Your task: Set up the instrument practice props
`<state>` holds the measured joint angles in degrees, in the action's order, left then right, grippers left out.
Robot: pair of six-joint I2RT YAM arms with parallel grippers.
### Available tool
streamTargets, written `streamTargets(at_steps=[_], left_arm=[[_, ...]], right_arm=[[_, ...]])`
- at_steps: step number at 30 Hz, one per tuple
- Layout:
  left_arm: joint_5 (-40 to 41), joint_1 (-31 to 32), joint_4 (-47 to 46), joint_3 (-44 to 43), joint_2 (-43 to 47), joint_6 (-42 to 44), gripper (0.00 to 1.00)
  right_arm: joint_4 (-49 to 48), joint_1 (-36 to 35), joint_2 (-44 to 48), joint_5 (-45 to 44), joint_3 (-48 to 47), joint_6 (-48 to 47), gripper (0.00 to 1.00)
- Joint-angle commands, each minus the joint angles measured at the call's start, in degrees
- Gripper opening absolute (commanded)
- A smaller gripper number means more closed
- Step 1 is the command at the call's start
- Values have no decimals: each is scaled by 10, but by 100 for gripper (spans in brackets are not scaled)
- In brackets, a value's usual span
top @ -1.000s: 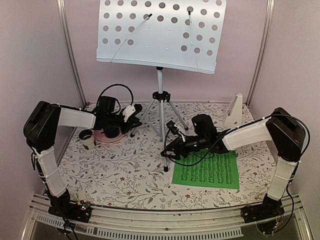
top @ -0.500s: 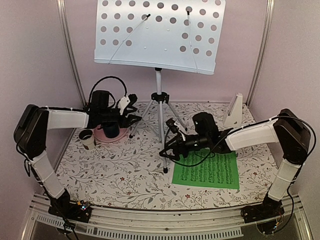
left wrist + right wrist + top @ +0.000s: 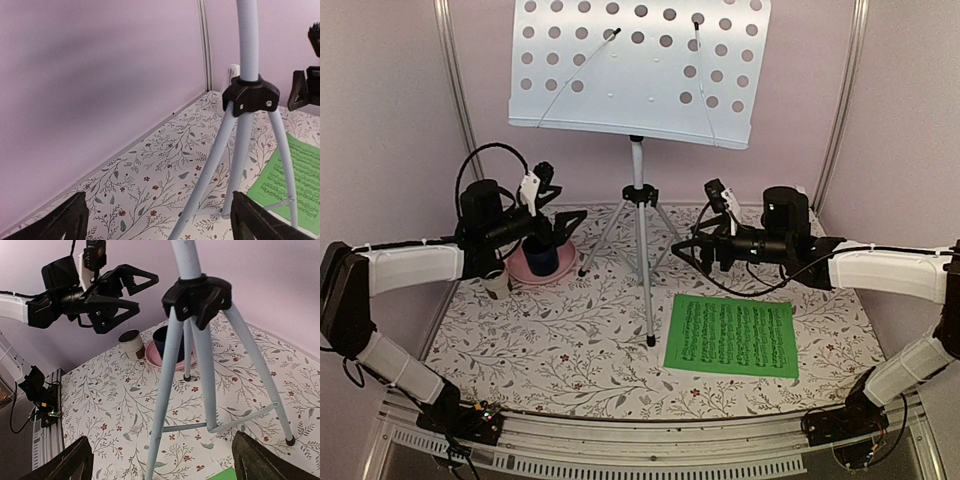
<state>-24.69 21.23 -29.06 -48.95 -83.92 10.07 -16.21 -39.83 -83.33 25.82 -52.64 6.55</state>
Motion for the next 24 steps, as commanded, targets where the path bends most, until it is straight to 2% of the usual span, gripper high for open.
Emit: streamTargets(at_steps=[1,5,9,13,16,19,24], left_arm=[[5,-7,-46,44,53,-117,99],[-10,16,0,67,87,-177,99],[83,150,61,107,121,-79,99],[86,241,87,110,93,-51,99],[73,296,89,95,42,-36,93],[56,331,87,68,-14,-29,87],[33,352,73,35,-60,-28,82]], right_arm=[[101,35,30,-40,-10,-6,98],[197,81,53,-30,7,32,96],[271,144,90,-25,57,97,93],[281,274,135,22,119,135,86],[271,366,120,60,146,144,80],[254,406,92,51,156,130,75],[245,429,41,31,161,100,65]])
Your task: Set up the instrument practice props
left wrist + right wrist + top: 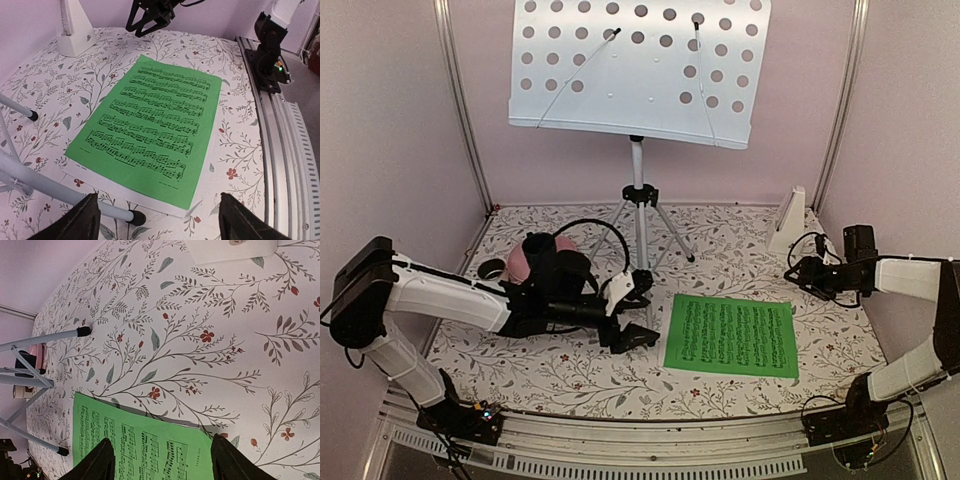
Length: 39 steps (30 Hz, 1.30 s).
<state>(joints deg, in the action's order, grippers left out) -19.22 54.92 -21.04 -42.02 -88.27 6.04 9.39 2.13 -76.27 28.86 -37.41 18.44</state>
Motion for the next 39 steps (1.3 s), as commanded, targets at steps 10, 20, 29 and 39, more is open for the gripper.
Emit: streamTargets(at_steps=[10,20,29,39], left_arm=[[-34,16,-15,-37,-27,16,78],[-34,16,-32,-33,-34,17,75],[-37,14,-52,-28,-51,18,74],[-42,-3,-105,-1,-51,0,73]], right_arm=[[-36,13,-86,-29,17,-23,60],[-32,14,-139,-14,13,-12,50],[-33,13,-163,8,19,-12,41],[-13,4,-166,-11,13,-21,31]])
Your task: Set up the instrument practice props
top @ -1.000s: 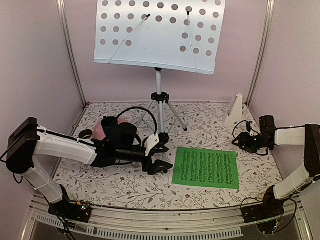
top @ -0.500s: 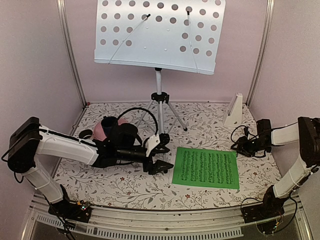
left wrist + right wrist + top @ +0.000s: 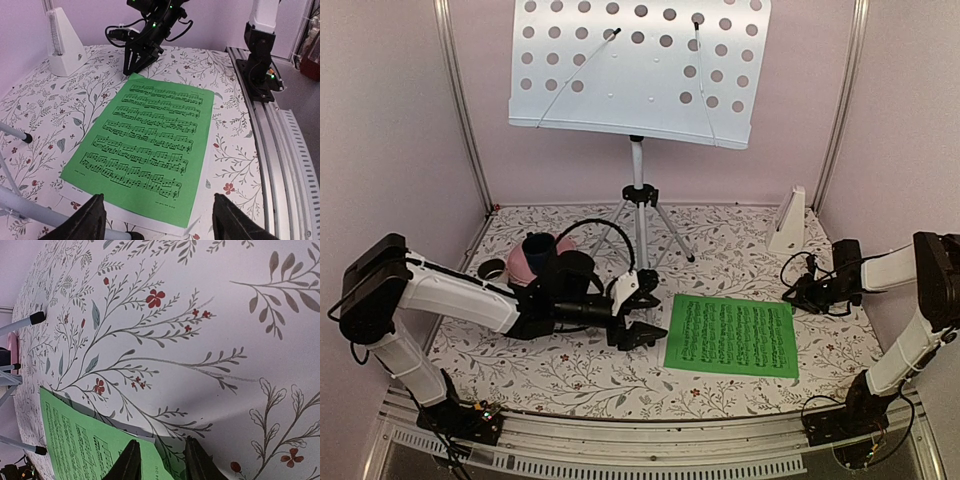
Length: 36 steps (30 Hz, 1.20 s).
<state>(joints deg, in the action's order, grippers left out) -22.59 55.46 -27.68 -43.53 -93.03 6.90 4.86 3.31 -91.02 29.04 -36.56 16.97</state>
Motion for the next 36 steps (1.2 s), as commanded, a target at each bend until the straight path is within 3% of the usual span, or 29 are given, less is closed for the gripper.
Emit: streamTargets(at_steps=[1,8,15,27,36], left_arm=[[-10,-11,-42,15,-4,-9,73],[-16,-34,-73,34,-8,-24,74],[-14,-55,-124,60,-16,-42,73],[-51,-79,-132,40,-41,-44,73],[-71,-79,-148,36,-57,-53,71]], right_arm=[[35,-9,-22,-16,1,-9,30],[64,-17,-42,-29,-22,-33,20],[72,-17,-41,-29,-24,-41,0],[139,-25,84,-15,-58,-63,0],[120,-25,187,44,-3,-46,0]])
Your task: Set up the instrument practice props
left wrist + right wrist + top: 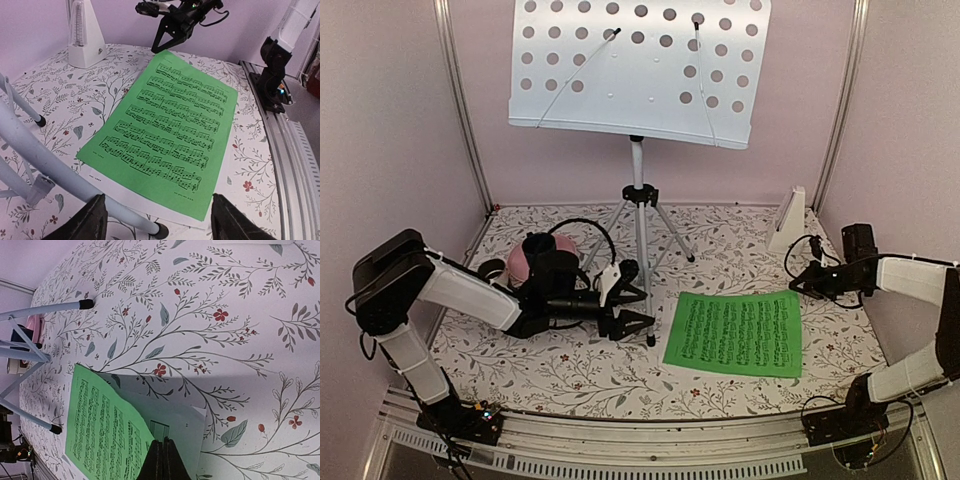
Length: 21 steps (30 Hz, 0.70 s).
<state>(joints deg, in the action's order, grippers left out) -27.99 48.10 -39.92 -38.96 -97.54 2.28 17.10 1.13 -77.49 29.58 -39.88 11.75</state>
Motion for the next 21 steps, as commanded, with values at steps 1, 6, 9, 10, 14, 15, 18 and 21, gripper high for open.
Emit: streamTargets(at_steps=[1,6,9,10,14,15,18,21], left_arm=[[-17,-5,-27,-11,-15,-6,71],[-22,-4,-38,-23,-34,-4,70],[-23,-2,-54,-27,-48,-6,70],[-21,-3,-59,-27,-53,-6,70],[-22,2,-80,-30,-71,-10,69],[-22,4,-85,-30,-75,-11,69],[-23,5,-98,-30,-84,-10,69],[-21,5,-108,-28,-89,-6,69]], right_arm=[[-8,-5,66,50,33,10,0],[-26,-7,123,93,50,22,0],[-30,-8,136,120,47,22,0],[-25,-8,138,127,43,22,0],[-6,-12,151,138,33,12,0],[-7,-13,157,139,32,12,0],[-8,-14,171,144,29,15,0],[-3,-16,176,146,21,15,0]])
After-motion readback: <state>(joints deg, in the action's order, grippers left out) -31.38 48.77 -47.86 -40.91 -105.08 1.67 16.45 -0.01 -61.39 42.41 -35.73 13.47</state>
